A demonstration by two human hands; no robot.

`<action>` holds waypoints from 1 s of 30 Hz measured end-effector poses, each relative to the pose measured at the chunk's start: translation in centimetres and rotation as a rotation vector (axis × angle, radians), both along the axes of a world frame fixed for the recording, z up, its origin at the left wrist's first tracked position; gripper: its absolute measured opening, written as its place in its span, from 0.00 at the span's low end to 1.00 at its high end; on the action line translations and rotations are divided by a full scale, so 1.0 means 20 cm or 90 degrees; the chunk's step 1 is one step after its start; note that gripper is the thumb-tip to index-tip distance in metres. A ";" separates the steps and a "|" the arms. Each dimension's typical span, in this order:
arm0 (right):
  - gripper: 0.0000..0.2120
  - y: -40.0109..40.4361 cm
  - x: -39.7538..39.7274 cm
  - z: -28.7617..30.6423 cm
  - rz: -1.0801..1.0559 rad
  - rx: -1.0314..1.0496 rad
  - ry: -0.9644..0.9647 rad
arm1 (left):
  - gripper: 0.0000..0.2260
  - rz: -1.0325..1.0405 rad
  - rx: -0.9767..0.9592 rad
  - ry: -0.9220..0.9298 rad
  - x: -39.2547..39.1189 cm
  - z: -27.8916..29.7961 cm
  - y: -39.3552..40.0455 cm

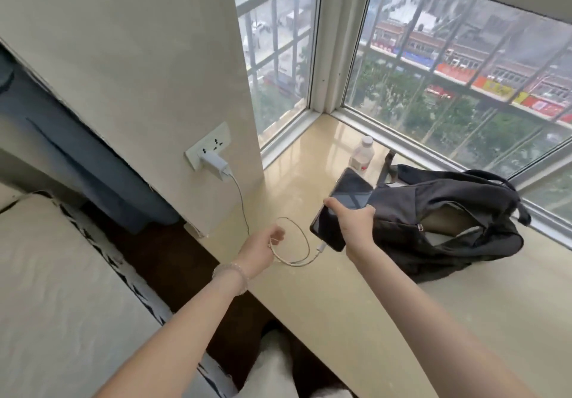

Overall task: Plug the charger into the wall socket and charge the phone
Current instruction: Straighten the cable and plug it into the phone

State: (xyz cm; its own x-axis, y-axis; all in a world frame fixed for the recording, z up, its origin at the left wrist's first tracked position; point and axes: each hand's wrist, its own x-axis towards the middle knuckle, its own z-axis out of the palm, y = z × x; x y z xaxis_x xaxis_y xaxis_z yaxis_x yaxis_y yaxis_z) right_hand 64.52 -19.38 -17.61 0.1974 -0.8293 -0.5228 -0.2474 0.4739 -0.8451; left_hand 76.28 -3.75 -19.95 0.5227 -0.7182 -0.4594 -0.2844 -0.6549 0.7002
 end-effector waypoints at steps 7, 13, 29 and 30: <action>0.35 -0.04 0.39 -0.41 0.017 0.060 0.095 | 0.34 -0.078 0.066 0.019 0.40 -0.26 -0.04; 0.33 -0.03 0.67 -0.81 0.047 0.085 0.166 | 0.27 0.027 0.089 0.077 0.55 -0.55 -0.11; 0.28 0.12 1.10 -1.38 0.042 0.075 0.211 | 0.15 0.110 0.210 -0.131 0.69 -1.03 -0.25; 0.27 0.12 1.12 -1.39 0.039 0.067 0.216 | 0.16 0.098 0.208 -0.122 0.69 -1.04 -0.25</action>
